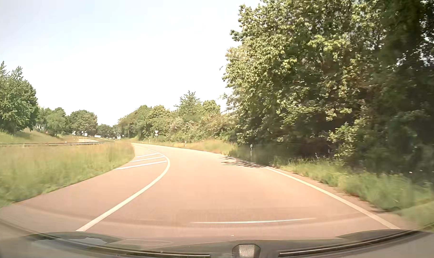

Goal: Follow the waypoints while adhering to traffic rules and regulations

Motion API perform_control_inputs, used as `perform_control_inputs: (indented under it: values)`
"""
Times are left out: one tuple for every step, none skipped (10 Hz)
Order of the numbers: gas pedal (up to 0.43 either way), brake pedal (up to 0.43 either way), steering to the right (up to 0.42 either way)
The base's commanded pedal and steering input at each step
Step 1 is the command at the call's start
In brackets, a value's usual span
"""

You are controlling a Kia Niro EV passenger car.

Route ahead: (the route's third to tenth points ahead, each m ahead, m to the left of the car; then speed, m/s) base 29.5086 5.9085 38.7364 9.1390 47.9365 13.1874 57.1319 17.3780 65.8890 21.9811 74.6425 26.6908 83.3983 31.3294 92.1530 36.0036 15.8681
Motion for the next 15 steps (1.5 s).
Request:
perform_control_inputs:
  values:
    - [0.118, 0.000, -0.048]
    - [0.118, 0.000, -0.050]
    - [0.118, 0.000, -0.051]
    - [0.118, 0.000, -0.052]
    - [0.130, 0.000, -0.052]
    - [0.130, 0.000, -0.052]
    - [0.138, 0.000, -0.052]
    - [0.150, 0.000, -0.052]
    - [0.150, 0.000, -0.052]
    - [0.150, 0.000, -0.052]
    - [0.157, 0.000, -0.052]
    - [0.157, 0.000, -0.052]
    - [0.157, 0.000, -0.051]
    - [0.157, 0.000, -0.050]
    - [0.169, 0.000, -0.050]
